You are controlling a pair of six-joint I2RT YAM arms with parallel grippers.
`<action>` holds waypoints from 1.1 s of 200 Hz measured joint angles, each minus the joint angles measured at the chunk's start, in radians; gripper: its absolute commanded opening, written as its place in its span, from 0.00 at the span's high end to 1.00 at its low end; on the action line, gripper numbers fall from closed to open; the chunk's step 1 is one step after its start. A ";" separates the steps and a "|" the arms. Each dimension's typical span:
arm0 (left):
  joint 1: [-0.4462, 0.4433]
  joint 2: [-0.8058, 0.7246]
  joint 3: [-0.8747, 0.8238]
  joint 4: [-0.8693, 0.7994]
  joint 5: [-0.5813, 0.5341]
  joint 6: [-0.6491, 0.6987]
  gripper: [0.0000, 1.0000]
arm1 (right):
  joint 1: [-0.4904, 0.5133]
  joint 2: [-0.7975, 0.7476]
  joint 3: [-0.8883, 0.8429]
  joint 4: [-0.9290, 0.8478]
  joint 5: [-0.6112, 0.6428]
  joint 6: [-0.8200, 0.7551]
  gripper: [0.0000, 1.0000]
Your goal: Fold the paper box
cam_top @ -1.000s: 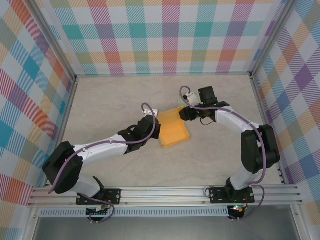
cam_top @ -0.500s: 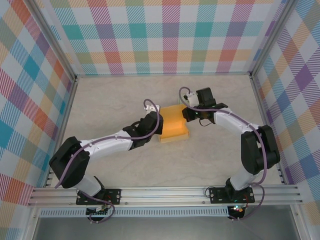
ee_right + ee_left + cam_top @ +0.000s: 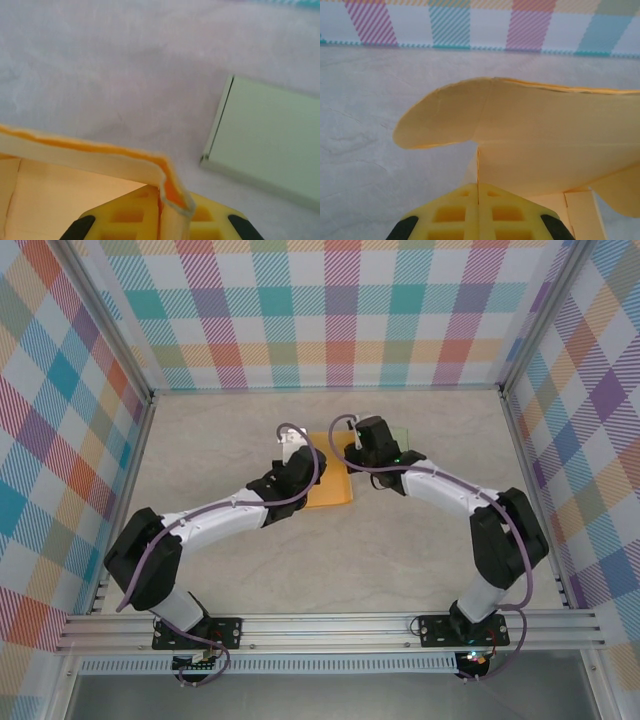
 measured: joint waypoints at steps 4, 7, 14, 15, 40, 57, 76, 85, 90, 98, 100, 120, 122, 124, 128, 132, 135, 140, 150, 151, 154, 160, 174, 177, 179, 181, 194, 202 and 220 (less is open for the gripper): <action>0.005 0.004 0.000 0.008 -0.006 -0.005 1.00 | 0.003 0.010 0.005 0.016 0.010 0.002 0.90; 0.008 0.010 0.000 0.018 -0.013 -0.006 1.00 | 0.006 0.021 0.010 0.033 0.021 0.003 0.90; 0.015 0.021 0.000 0.038 -0.024 -0.011 1.00 | 0.012 0.039 0.016 0.061 0.039 0.005 0.90; 0.016 0.022 0.000 0.039 -0.026 -0.011 1.00 | 0.014 0.044 0.017 0.068 0.044 0.006 0.90; 0.032 0.072 -0.005 0.103 -0.067 -0.027 1.00 | 0.039 0.111 0.021 0.151 0.113 0.018 0.89; 0.043 0.108 -0.025 0.147 -0.081 -0.050 1.00 | 0.053 0.146 0.021 0.188 0.148 0.022 0.89; 0.047 0.129 -0.057 0.192 -0.084 -0.083 1.00 | 0.066 0.166 0.020 0.216 0.179 0.026 0.90; 0.047 0.134 -0.070 0.206 -0.085 -0.099 1.00 | 0.071 0.170 0.014 0.231 0.192 0.029 0.90; 0.047 0.134 -0.077 0.213 -0.085 -0.110 1.00 | 0.074 0.171 0.010 0.235 0.198 0.031 0.90; 0.047 0.134 -0.084 0.219 -0.085 -0.124 1.00 | 0.079 0.171 0.003 0.247 0.206 0.034 0.90; 0.047 0.134 -0.086 0.220 -0.085 -0.128 1.00 | 0.079 0.171 0.002 0.249 0.207 0.035 0.90; 0.047 0.134 -0.103 0.240 -0.085 -0.168 1.00 | 0.089 0.171 -0.014 0.274 0.222 0.045 0.90; 0.047 0.134 -0.105 0.241 -0.085 -0.172 1.00 | 0.090 0.171 -0.016 0.276 0.223 0.047 0.90; 0.047 0.134 -0.107 0.243 -0.085 -0.175 1.00 | 0.090 0.171 -0.018 0.280 0.224 0.048 0.89; 0.047 0.134 -0.109 0.245 -0.085 -0.182 1.00 | 0.092 0.171 -0.021 0.285 0.225 0.048 0.89; 0.047 0.134 -0.113 0.247 -0.085 -0.190 1.00 | 0.093 0.171 -0.026 0.290 0.227 0.049 0.89; 0.047 0.134 -0.115 0.248 -0.085 -0.195 1.00 | 0.093 0.171 -0.028 0.294 0.227 0.051 0.89; 0.047 0.134 -0.118 0.249 -0.084 -0.201 1.00 | 0.095 0.171 -0.034 0.300 0.229 0.052 0.89; 0.047 0.134 -0.129 0.259 -0.084 -0.215 1.00 | 0.097 0.170 -0.043 0.311 0.230 0.058 0.89; 0.047 0.134 -0.130 0.260 -0.083 -0.217 1.00 | 0.098 0.170 -0.044 0.312 0.230 0.060 0.89; 0.047 0.134 -0.134 0.264 -0.083 -0.220 1.00 | 0.098 0.170 -0.047 0.313 0.230 0.060 0.89; 0.047 0.134 -0.142 0.271 -0.081 -0.227 1.00 | 0.101 0.170 -0.052 0.314 0.229 0.066 0.89; 0.047 0.134 -0.157 0.277 -0.078 -0.243 1.00 | 0.106 0.170 -0.062 0.314 0.229 0.074 0.89; 0.047 0.134 -0.161 0.278 -0.077 -0.246 1.00 | 0.107 0.170 -0.064 0.314 0.229 0.076 0.89; 0.047 0.134 -0.163 0.280 -0.076 -0.247 1.00 | 0.108 0.170 -0.066 0.315 0.229 0.077 0.89; 0.047 0.134 -0.166 0.280 -0.076 -0.249 1.00 | 0.108 0.170 -0.068 0.315 0.229 0.078 0.89; 0.045 0.134 -0.182 0.291 -0.072 -0.256 1.00 | 0.114 0.170 -0.079 0.317 0.229 0.089 0.89; 0.042 0.134 -0.191 0.294 -0.072 -0.260 1.00 | 0.118 0.170 -0.090 0.319 0.228 0.095 0.89; 0.035 0.131 -0.210 0.295 -0.072 -0.266 1.00 | 0.124 0.166 -0.117 0.323 0.224 0.113 0.88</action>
